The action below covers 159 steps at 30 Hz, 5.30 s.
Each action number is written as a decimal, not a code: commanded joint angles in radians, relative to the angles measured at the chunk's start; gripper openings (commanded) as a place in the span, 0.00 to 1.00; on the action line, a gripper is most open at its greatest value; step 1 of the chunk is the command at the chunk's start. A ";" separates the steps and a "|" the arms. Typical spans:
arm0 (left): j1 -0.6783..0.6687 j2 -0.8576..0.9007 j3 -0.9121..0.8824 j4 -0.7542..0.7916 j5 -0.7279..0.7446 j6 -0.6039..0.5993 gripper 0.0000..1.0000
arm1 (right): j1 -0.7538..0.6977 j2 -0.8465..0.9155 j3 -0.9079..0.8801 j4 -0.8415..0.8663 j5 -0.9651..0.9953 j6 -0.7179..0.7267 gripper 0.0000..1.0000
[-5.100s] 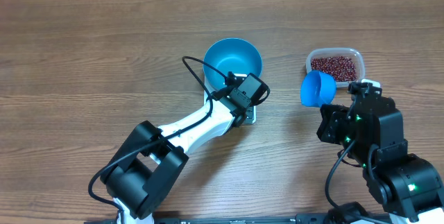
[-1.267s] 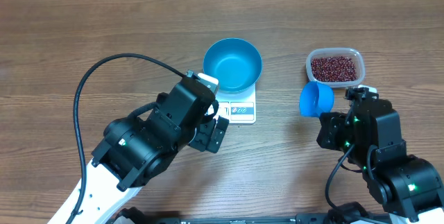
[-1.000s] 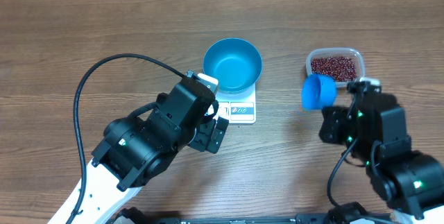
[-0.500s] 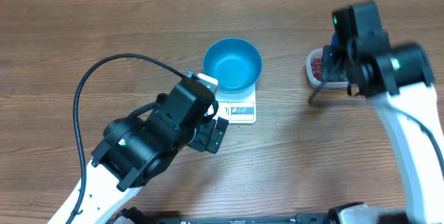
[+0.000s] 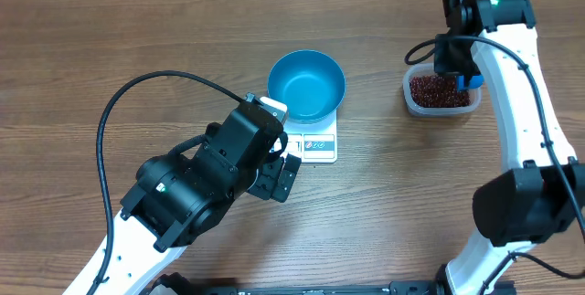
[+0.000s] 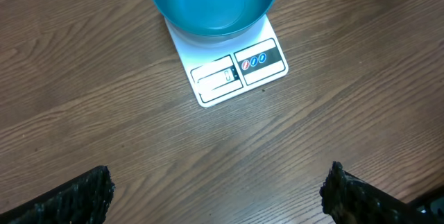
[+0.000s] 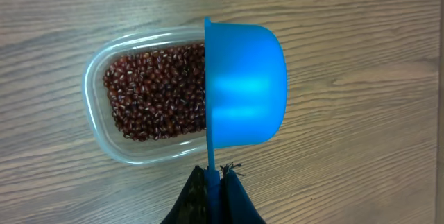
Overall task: Scoop item into bowl and weigh 150g on scale
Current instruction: 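Move the held scoop with the right gripper over the bean tub, then lower the scoop into the red beans with the right gripper, then tilt and drag the scoop through the beans to fill it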
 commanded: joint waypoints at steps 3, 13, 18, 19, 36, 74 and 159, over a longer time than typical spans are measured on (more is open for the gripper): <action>0.005 -0.010 0.020 0.003 -0.013 0.019 1.00 | -0.001 0.074 0.035 -0.002 0.023 0.005 0.04; 0.005 -0.010 0.020 0.003 -0.013 0.019 1.00 | -0.001 0.100 0.034 0.010 0.058 0.045 0.04; 0.004 -0.010 0.020 0.003 -0.013 0.019 1.00 | -0.001 0.101 0.012 0.022 0.058 0.046 0.04; 0.004 -0.010 0.020 0.003 -0.013 0.019 1.00 | -0.001 0.101 0.008 0.023 0.058 0.046 0.04; 0.005 -0.010 0.020 0.003 -0.013 0.019 0.99 | 0.020 0.166 0.003 -0.013 0.023 0.055 0.04; 0.005 -0.010 0.020 0.003 -0.013 0.019 1.00 | 0.065 0.169 0.003 -0.042 -0.084 0.019 0.04; 0.004 -0.010 0.020 0.003 -0.013 0.019 0.99 | -0.316 0.189 0.004 -0.072 -0.996 -0.428 0.04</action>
